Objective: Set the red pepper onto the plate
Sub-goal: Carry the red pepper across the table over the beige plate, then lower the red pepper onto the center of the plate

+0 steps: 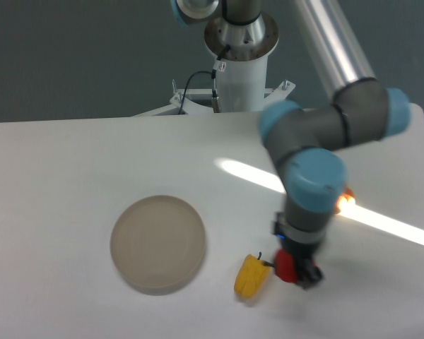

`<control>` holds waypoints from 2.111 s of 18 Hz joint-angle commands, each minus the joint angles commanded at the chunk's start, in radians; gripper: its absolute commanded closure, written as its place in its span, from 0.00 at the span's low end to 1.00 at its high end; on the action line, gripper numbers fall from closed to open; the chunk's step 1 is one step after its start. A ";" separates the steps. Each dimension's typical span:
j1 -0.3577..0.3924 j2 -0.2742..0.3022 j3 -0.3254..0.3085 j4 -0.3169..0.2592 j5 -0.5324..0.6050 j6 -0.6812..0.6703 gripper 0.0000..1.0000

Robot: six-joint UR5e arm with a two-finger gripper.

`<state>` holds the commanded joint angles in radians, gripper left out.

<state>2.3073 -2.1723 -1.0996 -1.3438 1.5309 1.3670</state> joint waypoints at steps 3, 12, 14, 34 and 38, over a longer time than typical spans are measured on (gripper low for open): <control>-0.064 0.045 -0.072 0.011 -0.002 -0.090 0.37; -0.227 0.039 -0.160 0.158 0.000 -0.383 0.37; -0.240 0.025 -0.171 0.167 0.005 -0.397 0.37; -0.236 -0.054 -0.256 0.336 0.006 -0.255 0.37; -0.236 -0.054 -0.264 0.336 0.014 -0.232 0.37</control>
<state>2.0709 -2.2258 -1.3637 -1.0078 1.5447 1.1351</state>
